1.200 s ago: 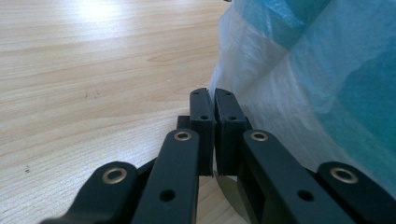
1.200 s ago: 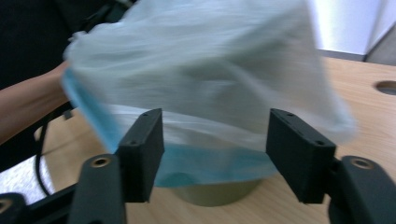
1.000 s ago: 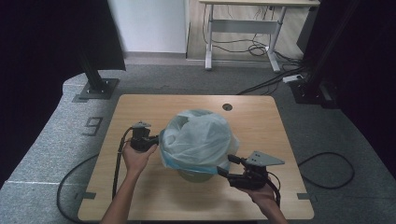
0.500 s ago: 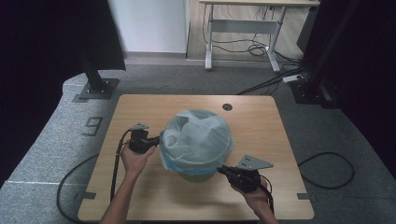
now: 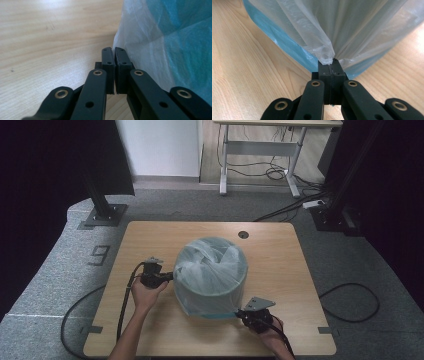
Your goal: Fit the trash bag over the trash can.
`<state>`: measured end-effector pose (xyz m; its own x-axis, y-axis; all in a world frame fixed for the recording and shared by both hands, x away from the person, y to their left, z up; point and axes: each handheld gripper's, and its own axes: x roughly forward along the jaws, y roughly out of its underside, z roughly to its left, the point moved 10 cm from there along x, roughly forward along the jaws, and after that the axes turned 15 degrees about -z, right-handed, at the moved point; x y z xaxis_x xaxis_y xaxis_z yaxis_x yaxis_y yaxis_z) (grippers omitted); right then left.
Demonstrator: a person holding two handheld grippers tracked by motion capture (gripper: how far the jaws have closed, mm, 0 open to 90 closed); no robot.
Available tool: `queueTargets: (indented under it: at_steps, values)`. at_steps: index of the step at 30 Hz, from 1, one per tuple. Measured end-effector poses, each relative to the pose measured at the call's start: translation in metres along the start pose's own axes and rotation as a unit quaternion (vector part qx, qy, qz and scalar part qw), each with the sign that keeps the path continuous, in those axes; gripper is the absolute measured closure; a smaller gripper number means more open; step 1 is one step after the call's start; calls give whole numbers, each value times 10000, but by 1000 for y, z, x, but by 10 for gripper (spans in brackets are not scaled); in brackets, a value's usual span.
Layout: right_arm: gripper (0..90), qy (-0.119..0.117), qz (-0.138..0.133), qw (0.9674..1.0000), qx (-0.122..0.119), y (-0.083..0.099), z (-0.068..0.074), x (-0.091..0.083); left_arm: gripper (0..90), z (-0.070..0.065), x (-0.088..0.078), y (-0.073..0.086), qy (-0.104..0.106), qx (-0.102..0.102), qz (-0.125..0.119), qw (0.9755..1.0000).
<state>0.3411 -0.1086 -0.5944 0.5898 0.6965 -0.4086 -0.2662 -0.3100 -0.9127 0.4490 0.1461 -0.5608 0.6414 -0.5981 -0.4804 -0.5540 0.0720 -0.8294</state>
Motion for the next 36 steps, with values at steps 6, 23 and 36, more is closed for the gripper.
queueTargets:
  at_steps: [6, 23, 36]
  values:
    - [884, 0, -2, 10000, 89, 3, -2, -1, 810, -1, 0, 6, 80, -23, 88, 9999]
    - [435, 612, -883, 9927, 553, -10, -23, -30, 260, 14, -66, -7, 435, 42, -565, 9974]
    - [390, 880, -939, 9909, 389, -9, -32, -42, 258, -33, -120, -64, 555, 808, -1208, 9878]
